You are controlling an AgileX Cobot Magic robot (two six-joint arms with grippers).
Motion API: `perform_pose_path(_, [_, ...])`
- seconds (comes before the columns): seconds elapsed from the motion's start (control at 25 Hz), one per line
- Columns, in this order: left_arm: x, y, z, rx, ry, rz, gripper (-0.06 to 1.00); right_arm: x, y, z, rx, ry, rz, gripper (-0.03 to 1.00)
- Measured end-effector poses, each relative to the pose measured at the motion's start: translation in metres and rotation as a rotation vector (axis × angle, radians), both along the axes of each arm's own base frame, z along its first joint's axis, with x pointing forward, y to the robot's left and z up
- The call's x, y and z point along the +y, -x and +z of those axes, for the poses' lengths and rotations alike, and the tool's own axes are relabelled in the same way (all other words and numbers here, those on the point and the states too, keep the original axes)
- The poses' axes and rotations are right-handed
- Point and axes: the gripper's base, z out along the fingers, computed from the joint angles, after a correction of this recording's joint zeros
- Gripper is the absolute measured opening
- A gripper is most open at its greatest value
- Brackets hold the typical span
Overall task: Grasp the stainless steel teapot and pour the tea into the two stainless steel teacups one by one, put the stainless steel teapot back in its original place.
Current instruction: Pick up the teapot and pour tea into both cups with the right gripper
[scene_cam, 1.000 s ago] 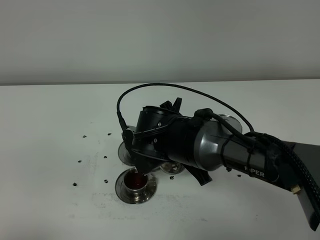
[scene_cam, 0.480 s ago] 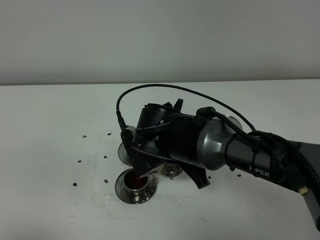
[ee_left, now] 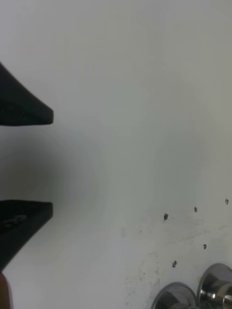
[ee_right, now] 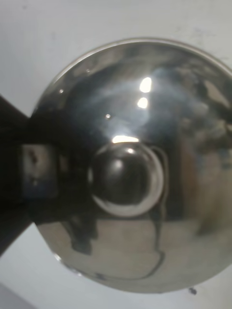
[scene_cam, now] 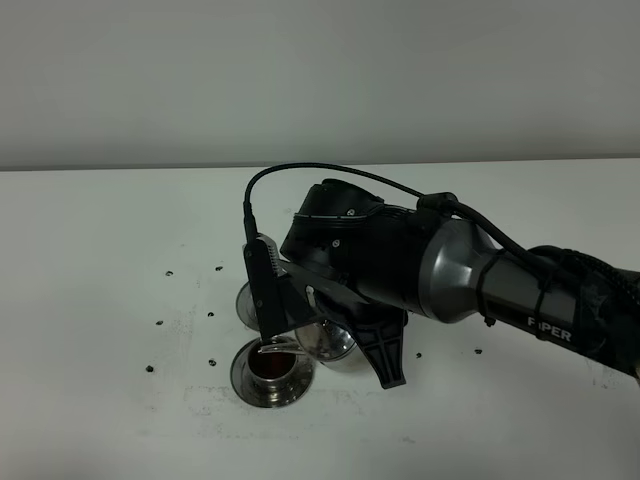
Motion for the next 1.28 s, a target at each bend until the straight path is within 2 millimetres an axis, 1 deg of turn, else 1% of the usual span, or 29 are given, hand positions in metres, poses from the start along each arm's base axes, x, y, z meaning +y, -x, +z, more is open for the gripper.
perform_pose_path(0.24, [0.000, 0.000, 0.000, 0.000, 0.000, 0.000, 0.38, -0.007, -0.007, -0.001, 0.004, -0.034, -0.037, 0.19])
perform_pose_path(0.36, [0.000, 0.000, 0.000, 0.000, 0.000, 0.000, 0.38, -0.011, -0.009, 0.003, 0.008, -0.058, -0.067, 0.19])
perform_pose_path(0.52, [0.000, 0.000, 0.000, 0.000, 0.000, 0.000, 0.38, -0.016, -0.003, 0.024, -0.008, -0.129, -0.106, 0.19])
perform_pose_path(0.64, [0.000, 0.000, 0.000, 0.000, 0.000, 0.000, 0.38, -0.017, 0.006, 0.043, -0.007, -0.241, -0.182, 0.19])
perform_pose_path(0.76, [0.000, 0.000, 0.000, 0.000, 0.000, 0.000, 0.38, -0.014, 0.017, 0.055, 0.037, -0.371, -0.284, 0.19])
perform_pose_path(0.88, [0.000, 0.000, 0.000, 0.000, 0.000, 0.000, 0.38, -0.013, 0.023, 0.059, 0.096, -0.478, -0.403, 0.19])
perform_pose_path(1.04, [0.000, 0.000, 0.000, 0.000, 0.000, 0.000, 0.38, -0.026, 0.026, 0.052, 0.124, -0.552, -0.523, 0.19])
perform_pose_path(1.16, [0.000, 0.000, 0.000, 0.000, 0.000, 0.000, 0.38, -0.034, 0.029, 0.042, 0.139, -0.594, -0.579, 0.19])
perform_pose_path(1.28, [0.000, 0.000, 0.000, 0.000, 0.000, 0.000, 0.38, -0.041, 0.032, 0.023, 0.176, -0.612, -0.635, 0.19])
